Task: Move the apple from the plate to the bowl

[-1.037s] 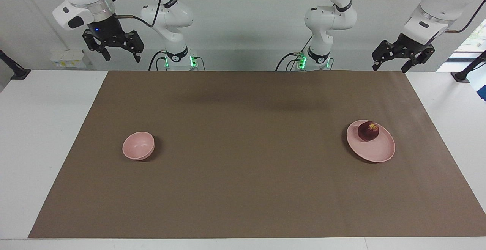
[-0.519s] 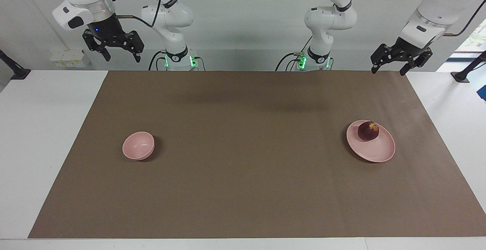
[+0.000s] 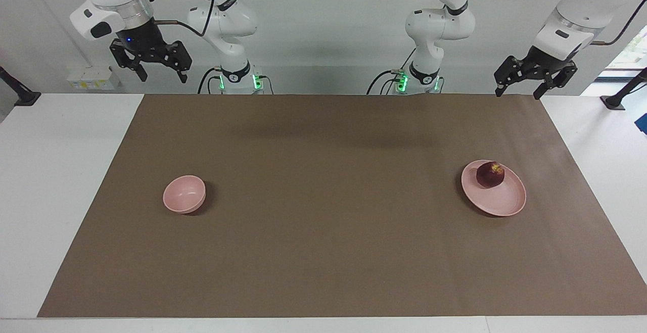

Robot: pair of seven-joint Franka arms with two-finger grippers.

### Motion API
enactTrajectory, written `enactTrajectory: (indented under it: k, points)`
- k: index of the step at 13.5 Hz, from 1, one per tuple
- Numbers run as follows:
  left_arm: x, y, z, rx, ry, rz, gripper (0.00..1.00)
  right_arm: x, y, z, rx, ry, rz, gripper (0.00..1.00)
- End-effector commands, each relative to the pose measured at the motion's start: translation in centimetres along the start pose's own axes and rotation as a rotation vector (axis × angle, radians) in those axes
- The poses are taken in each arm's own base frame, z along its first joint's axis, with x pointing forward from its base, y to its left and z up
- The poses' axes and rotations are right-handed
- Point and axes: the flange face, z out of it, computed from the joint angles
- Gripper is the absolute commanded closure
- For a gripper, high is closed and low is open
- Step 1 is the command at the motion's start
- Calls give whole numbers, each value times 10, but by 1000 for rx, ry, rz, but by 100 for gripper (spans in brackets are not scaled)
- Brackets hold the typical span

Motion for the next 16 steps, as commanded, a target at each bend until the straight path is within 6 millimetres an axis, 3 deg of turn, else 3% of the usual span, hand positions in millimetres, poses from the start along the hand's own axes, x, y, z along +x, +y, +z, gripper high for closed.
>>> enactTrajectory:
  k: [1, 4, 9, 14, 16]
  points:
    - [-1, -4, 0, 12, 37, 2, 0, -5, 4, 0, 7, 13, -13, 0]
    - [3, -6, 10, 12, 28, -3, 0, -5, 4, 0, 7, 13, -13, 0]
    - [11, -14, 59, 11, 12, -11, 0, -5, 4, 0, 7, 13, -14, 0]
    - [17, -52, 109, 24, 52, 28, 0, -5, 4, 0, 7, 13, -14, 0]
    - [18, -57, 134, 26, 58, 22, 0, -5, 4, 0, 7, 13, -14, 0]
